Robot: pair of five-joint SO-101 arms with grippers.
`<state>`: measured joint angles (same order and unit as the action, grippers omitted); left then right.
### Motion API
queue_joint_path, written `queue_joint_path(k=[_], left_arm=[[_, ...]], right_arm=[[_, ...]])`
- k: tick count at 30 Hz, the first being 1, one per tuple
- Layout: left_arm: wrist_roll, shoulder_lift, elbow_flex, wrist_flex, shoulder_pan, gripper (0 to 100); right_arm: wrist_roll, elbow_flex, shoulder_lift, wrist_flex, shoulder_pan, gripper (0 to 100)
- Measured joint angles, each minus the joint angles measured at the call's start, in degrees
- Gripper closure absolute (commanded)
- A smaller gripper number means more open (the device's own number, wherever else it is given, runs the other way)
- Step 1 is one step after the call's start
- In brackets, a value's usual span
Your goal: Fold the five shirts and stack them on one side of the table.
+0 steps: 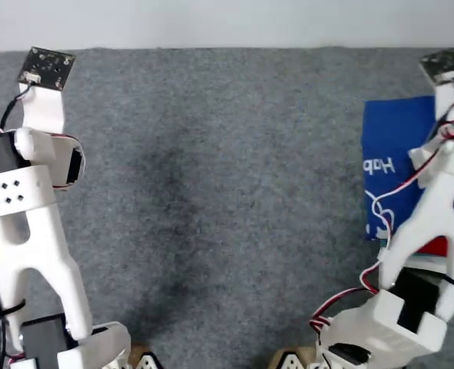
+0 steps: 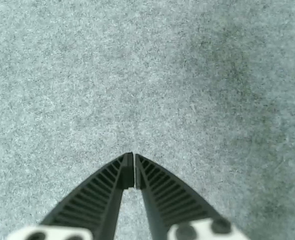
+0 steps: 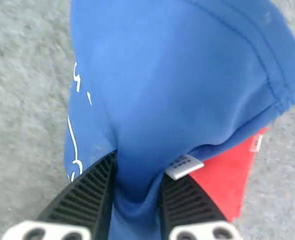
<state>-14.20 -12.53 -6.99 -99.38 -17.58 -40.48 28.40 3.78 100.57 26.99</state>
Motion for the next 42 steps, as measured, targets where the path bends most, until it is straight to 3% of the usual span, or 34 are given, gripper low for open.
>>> queue_joint_path(k=[11,17,24,28,32,36,42], left_arm=[[0.0,0.0,1.8,0.0,0.0,99],[0.0,0.0,1.8,0.0,0.0,99],[0.0,0.0,1.8,0.0,0.0,99],[0.0,0.0,1.8,0.0,0.0,99],[0.0,0.0,1.8,0.0,0.0,99],[0.0,0.0,1.8,0.0,0.0,99],[0.0,0.0,1.8,0.0,0.0,99]], right_arm=[[-5.8,-0.5,7.6,-7.0,6.2,98.0],[-7.9,-0.5,13.2,-14.8,9.1,77.5],[-7.3,-0.5,9.7,-15.6,10.4,76.7],[-7.1,-0.5,5.7,-11.9,9.4,79.5],[-7.1,-0.5,4.0,-5.4,8.7,99.3],[-7.1,-0.5,4.0,-2.6,9.1,96.7],[-8.9,-0.4,9.7,-4.5,15.8,98.9]])
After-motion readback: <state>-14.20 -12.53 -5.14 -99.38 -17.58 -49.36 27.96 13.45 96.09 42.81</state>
